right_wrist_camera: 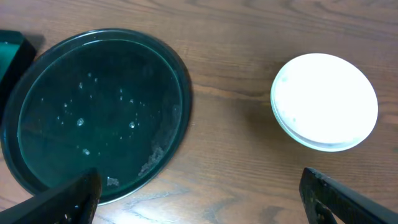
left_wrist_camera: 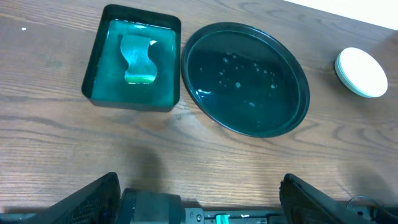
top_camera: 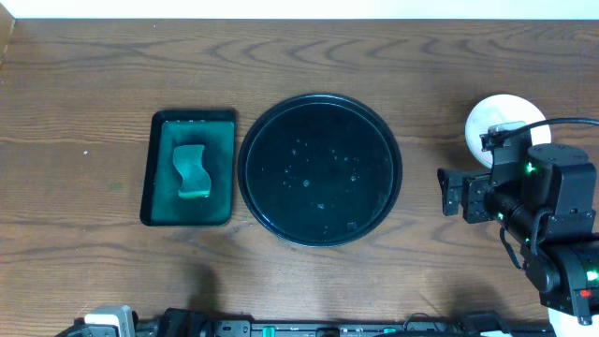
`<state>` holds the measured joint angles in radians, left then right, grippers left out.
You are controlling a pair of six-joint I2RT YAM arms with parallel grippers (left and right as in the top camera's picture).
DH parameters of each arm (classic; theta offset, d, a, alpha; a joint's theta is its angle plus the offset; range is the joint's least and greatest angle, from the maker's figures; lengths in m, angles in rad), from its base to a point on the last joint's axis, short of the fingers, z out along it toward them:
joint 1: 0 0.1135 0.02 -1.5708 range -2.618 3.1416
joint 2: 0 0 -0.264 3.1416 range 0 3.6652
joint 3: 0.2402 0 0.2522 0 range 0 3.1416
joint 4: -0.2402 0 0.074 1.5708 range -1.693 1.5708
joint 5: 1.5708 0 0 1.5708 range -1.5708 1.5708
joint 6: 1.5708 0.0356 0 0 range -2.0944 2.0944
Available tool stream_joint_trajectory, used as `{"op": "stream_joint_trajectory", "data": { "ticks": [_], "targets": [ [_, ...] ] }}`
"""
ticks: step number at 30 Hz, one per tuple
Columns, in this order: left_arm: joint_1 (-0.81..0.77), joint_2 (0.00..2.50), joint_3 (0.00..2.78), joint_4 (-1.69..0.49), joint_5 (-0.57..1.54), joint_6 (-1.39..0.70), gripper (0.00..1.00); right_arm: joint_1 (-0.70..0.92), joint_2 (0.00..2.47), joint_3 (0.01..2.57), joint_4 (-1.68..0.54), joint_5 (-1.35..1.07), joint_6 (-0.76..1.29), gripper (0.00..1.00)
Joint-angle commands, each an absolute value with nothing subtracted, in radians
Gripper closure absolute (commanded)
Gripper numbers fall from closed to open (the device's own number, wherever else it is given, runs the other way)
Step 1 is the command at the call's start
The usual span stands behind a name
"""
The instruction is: Clean dirty plates on tray and stack at the side
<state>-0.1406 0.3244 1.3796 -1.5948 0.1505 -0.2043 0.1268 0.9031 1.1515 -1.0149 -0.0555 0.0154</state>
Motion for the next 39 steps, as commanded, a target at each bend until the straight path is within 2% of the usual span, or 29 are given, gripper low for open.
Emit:
{"op": "stream_joint_trajectory", "data": {
  "ticks": [1,23,27,33,39],
  "targets": [
    [-0.146,0.326,1.385,-1.597,0.145,-0.187,0.18,0.133,0.903,1.167,-1.018,-0.061,0.029,0.01],
    [-0.146,0.326,1.385,-1.597,0.145,-0.187,0.18,0.133,0.855,1.15,-0.999,-0.08,0.029,0.01],
    [-0.146,0.326,1.385,-1.597,0.145,-0.187,0.18,0.132,0.75,1.077,-0.916,-0.08,0.029,0.01],
    [-0.146,0.326,1.385,-1.597,0.145,-0.187,0.18,0.131,0.451,0.802,-0.678,-0.088,0.063,0.01],
    [-0.146,0.326,1.385,-1.597,0.145,-0.187,0.18,0.127,0.165,0.554,-0.542,-0.088,0.109,0.01]
  ]
}}
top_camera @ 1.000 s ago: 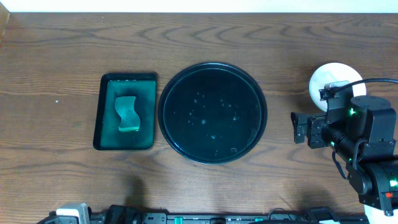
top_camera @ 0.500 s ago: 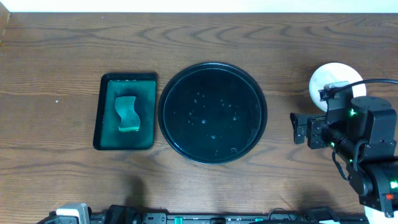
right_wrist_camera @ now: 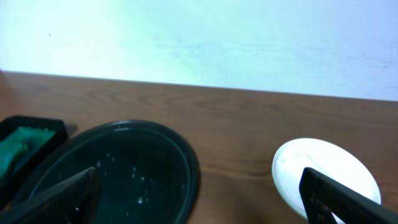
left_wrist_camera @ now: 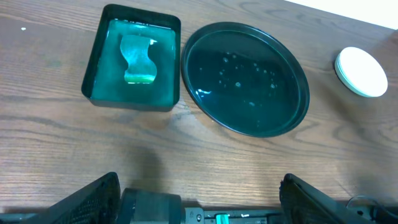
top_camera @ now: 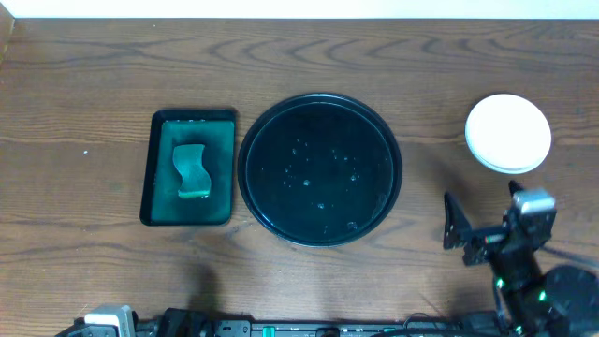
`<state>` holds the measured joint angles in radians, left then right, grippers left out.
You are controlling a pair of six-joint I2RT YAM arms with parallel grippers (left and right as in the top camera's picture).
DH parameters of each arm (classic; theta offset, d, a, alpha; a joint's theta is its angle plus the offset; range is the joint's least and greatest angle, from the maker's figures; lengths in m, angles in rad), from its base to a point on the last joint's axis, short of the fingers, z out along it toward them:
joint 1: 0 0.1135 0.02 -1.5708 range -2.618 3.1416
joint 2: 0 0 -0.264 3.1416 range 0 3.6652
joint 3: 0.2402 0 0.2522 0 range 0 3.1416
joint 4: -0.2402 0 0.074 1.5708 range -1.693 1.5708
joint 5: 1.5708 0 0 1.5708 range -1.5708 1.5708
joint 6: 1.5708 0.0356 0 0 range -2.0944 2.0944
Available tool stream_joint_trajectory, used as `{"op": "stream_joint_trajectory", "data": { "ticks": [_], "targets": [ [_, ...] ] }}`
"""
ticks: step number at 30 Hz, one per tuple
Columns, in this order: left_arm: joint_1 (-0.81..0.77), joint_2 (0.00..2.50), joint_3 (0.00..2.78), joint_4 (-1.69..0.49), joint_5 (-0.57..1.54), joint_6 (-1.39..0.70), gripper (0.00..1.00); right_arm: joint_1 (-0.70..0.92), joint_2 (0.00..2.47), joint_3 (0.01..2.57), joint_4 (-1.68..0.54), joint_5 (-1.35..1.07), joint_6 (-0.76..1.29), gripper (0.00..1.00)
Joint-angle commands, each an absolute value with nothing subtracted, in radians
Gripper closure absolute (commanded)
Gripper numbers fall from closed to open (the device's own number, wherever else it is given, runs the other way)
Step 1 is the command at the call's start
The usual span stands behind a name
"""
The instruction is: Clean dirty plates on tray and stack at the side
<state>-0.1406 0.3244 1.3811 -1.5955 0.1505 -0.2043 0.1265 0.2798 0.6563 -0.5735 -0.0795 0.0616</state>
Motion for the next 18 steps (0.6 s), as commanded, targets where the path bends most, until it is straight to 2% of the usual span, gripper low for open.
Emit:
{"op": "stream_joint_trajectory", "data": {
  "ticks": [1,10,18],
  "targets": [
    [-0.146,0.326,1.385,-1.597,0.145,-0.187,0.18,0.123,0.139,0.528,-0.53,-0.088,0.119,0.01],
    [-0.146,0.326,1.385,-1.597,0.145,-0.187,0.18,0.104,0.004,0.269,-0.35,-0.088,0.225,0.01],
    [-0.146,0.326,1.385,-1.597,0.145,-0.187,0.18,0.104,0.005,0.122,-0.17,-0.11,0.232,0.01]
  ]
}}
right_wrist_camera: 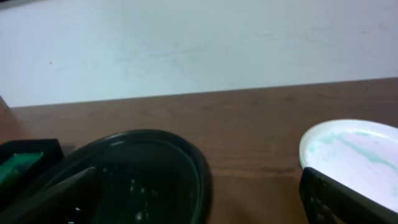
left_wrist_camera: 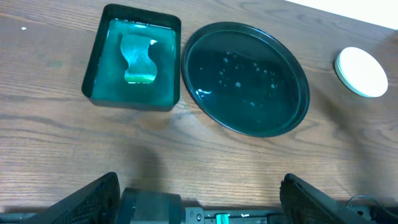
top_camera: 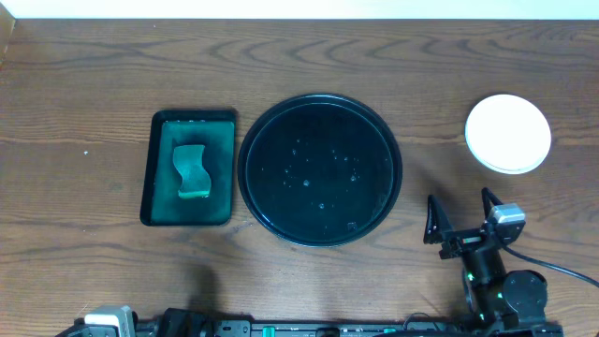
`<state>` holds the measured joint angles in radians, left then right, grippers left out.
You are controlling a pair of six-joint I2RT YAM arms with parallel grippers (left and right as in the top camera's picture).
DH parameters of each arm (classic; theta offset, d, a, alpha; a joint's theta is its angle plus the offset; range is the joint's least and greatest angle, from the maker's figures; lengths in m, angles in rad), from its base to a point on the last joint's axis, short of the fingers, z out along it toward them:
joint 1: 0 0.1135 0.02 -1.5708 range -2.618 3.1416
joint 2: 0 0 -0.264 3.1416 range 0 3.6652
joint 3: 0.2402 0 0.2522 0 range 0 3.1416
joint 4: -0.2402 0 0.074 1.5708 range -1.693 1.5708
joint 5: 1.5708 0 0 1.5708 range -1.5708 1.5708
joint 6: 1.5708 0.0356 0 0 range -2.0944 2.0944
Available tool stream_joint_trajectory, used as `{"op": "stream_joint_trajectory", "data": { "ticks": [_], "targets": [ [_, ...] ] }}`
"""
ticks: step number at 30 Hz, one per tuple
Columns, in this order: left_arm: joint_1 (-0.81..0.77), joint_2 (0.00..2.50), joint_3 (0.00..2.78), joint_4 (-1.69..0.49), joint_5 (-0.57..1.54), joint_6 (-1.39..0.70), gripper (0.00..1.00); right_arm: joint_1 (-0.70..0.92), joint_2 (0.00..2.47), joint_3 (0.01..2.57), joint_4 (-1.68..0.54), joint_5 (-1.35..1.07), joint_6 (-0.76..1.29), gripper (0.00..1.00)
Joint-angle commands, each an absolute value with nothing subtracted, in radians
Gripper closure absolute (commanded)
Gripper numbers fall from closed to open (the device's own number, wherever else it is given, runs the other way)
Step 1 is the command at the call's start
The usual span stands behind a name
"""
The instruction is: Clean dirty plates on tray and stack at the side
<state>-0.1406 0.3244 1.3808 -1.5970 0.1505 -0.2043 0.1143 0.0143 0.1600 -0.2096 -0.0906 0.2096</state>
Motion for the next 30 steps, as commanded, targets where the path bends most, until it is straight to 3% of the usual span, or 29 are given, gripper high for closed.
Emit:
{"op": "stream_joint_trajectory", "data": {
  "ticks": [1,30],
  "targets": [
    [-0.146,0.326,1.385,-1.597,0.145,-0.187,0.18,0.104,0.005,0.11,-0.154,-0.11,0.232,0.01],
    [-0.146,0.326,1.385,-1.597,0.145,-0.187,0.18,0.02,0.005,0.006,-0.065,-0.139,0.168,0.01]
  ]
}}
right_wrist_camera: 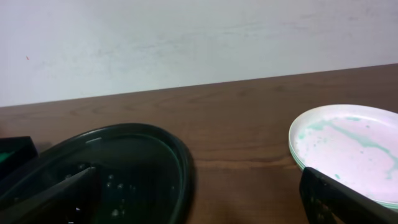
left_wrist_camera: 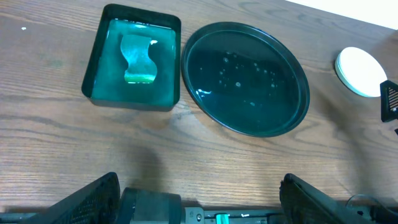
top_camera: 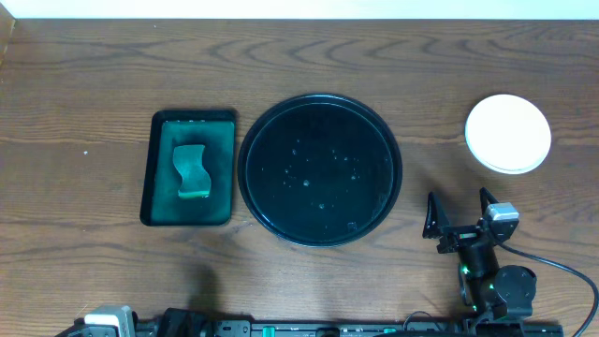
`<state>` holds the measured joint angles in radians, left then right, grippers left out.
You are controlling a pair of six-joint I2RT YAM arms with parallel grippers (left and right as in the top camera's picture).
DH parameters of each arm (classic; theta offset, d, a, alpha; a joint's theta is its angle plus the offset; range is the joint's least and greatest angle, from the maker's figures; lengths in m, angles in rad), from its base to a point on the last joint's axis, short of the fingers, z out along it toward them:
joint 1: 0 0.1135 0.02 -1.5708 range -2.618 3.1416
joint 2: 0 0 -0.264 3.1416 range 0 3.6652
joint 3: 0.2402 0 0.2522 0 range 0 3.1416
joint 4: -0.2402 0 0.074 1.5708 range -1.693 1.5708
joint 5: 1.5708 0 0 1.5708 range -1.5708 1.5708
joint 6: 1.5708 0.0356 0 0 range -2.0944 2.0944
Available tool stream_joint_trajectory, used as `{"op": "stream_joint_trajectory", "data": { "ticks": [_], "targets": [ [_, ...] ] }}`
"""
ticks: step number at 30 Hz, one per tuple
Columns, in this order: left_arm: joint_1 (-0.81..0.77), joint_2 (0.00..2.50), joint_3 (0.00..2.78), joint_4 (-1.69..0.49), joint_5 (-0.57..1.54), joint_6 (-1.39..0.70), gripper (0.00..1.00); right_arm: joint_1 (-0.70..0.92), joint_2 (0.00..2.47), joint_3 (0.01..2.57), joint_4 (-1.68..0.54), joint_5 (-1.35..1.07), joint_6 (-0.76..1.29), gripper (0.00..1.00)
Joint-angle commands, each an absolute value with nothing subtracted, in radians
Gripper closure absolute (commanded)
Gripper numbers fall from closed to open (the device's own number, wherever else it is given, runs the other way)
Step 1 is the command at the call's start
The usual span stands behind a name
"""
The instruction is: Clean dirty plates on tray and stack at the side
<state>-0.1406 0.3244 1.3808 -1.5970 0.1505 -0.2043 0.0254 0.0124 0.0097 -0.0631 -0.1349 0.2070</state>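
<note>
A stack of white plates sits at the right of the table; in the right wrist view the top plate shows green smears. The round dark tray in the middle holds only droplets. A green sponge lies in the green basin to its left. My right gripper is open and empty near the front edge, in front of the plates and right of the tray, apart from both. My left gripper is open and empty at the front edge, looking over the whole table.
The table's front edge runs just behind both arms, with a black rail along it. A pale wall stands behind the table's far edge. The right gripper's finger shows at the right border of the left wrist view.
The right gripper has shifted very slightly near the front edge; in its view the plates now sit a little lower and further left. The left arm, tray, basin and plates have not moved.
The right gripper was open and raised beside the plate stack, its camera looking down on plates and tray. Later it stood nearer the front edge, looking level across the table. It then sat low at the front right and stays there, still open. The left arm stayed put.
</note>
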Motion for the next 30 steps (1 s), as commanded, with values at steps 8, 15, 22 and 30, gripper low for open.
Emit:
{"op": "stream_joint_trajectory", "data": {
  "ticks": [8,15,22,30],
  "targets": [
    [-0.146,0.326,1.385,-1.597,0.145,-0.187,0.18,0.02,0.005,0.006,-0.065,-0.139,-0.025,0.01],
    [-0.146,0.326,1.385,-1.597,0.145,-0.187,0.18,0.019,0.005,0.006,-0.068,-0.116,-0.051,0.01],
    [-0.146,0.326,1.385,-1.597,0.145,-0.187,0.18,0.02,0.005,0.006,-0.067,-0.116,-0.05,0.01],
    [-0.146,0.326,1.385,-1.597,0.145,-0.187,0.18,0.02,0.005,0.006,-0.065,-0.117,-0.05,0.01]
  ]
}}
